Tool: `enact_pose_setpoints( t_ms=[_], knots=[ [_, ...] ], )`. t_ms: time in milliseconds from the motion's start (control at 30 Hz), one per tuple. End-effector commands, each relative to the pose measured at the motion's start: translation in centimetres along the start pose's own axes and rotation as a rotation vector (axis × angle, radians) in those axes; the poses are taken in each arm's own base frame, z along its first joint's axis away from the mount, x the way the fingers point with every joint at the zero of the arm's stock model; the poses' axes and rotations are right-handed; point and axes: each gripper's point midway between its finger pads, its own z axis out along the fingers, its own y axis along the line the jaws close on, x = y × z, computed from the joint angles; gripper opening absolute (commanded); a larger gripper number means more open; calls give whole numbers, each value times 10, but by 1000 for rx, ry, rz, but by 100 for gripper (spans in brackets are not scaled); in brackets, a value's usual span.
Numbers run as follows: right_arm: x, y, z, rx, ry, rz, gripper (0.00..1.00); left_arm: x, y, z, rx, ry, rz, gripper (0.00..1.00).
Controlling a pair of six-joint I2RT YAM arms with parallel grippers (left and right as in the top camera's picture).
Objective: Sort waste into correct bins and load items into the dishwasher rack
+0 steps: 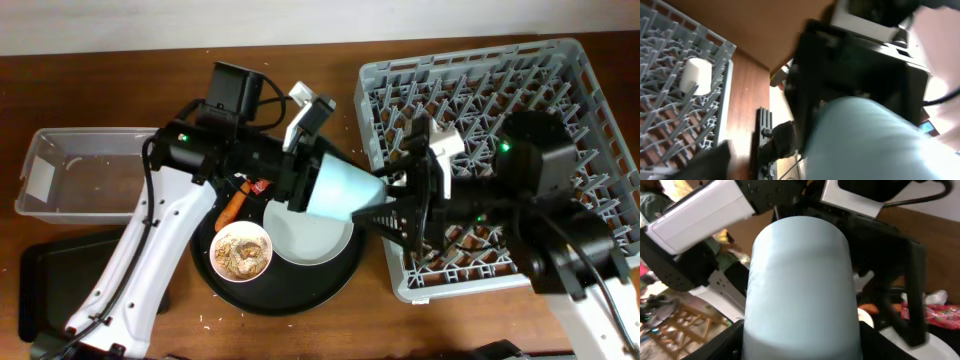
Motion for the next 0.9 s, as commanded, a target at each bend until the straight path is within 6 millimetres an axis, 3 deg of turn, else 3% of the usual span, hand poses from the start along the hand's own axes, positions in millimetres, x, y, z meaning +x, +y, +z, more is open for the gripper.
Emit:
enact_pose_setpoints(
  t_ms=[0,67,233,367,433,567,633,700,767,867],
  knots=[
    [-2,3,-13,128,-27,-39,62,-2,-2,-1,-4,-2,26,97],
    [-2,6,-15,130,-29,-42,61,-4,-2,-1,-4,-4,40,98],
    [7,-25,-35,403,7,23,59,-5,-2,-1,-5,-7,57,98],
    [1,-39,-117,838,4,131,56,-5,0,-1,-19,-4,57,98],
    [10,-48,-153,1020,-11,241,56,-5,1,-1,-24,-3,57,98],
    [69,-81,-232,1460,35,635,56,-5,1,-1,-24,-3,57,98],
    [90,-100,-258,1569,96,783,56,-5,1,-1,-24,-3,57,98],
    [107,-124,-276,1608,140,918,56,-5,1,-1,-23,-3,57,98],
    [138,-159,-306,1639,195,1129,56,-5,1,-1,-22,-3,54,98],
    [177,-202,-333,1603,205,1338,56,-4,1,-1,-23,-3,52,98]
  ],
)
